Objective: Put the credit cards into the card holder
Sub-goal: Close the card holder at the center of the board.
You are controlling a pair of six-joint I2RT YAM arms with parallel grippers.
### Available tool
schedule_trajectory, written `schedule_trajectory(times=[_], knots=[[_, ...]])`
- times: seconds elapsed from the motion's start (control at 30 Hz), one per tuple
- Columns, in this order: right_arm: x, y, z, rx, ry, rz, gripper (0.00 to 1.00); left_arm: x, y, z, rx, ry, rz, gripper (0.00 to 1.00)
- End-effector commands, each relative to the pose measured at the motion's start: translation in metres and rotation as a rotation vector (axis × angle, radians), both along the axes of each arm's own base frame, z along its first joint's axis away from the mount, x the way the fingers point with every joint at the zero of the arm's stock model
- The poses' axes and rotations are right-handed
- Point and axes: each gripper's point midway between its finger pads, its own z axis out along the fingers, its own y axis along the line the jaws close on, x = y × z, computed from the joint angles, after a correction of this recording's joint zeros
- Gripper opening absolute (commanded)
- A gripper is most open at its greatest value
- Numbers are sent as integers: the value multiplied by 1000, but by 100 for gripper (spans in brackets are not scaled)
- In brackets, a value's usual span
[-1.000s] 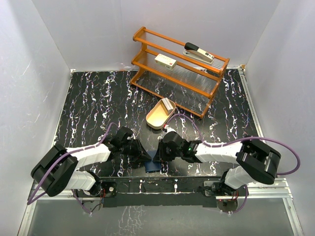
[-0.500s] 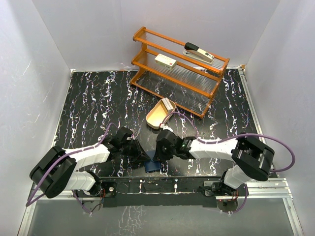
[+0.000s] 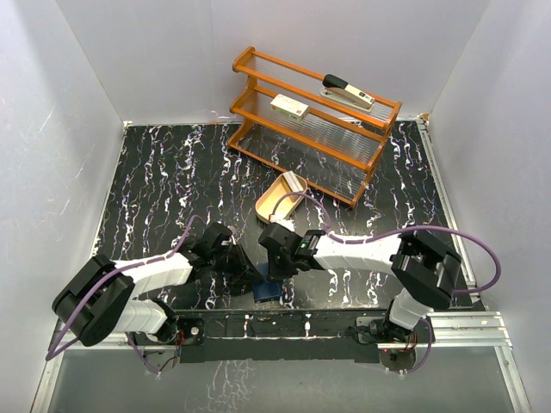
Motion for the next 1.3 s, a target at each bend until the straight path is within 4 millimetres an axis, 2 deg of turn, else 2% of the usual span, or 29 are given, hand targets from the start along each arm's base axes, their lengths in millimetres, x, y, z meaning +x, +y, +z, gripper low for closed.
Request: schedule_trajectory(times=[0.0, 0.27, 0.4, 0.5, 0.57, 0.73, 0.8, 0.9, 1.07, 1.27], knots=[[-11, -43, -63, -263, 42, -9, 3, -23, 24, -31, 124, 73, -4, 11], [-27, -61, -92, -377, 129, 53, 2, -24, 30, -31, 142, 64, 15, 11], [-27, -66, -91, -407, 129, 60, 2, -20, 33, -25, 173, 46, 14, 12], [-18, -56, -74, -370, 85, 63, 3, -17, 37, -18, 191, 30, 14, 15], [-7, -44, -55, -348, 44, 55, 3, -15, 40, -13, 200, 20, 18, 16], [12, -6, 6, -174, -48, 45, 13, -9, 44, 2, 201, -19, 29, 19], [18, 1, 27, -118, -85, 38, 16, -8, 44, 5, 190, -28, 29, 21], [20, 7, 47, -37, -126, 32, 21, -7, 38, 10, 151, -41, 17, 23], [18, 5, 56, 2, -142, 32, 29, -6, 32, 15, 118, -44, 12, 26], [11, 4, 42, -42, -126, 51, 33, -4, 24, 16, 67, -41, 9, 28]])
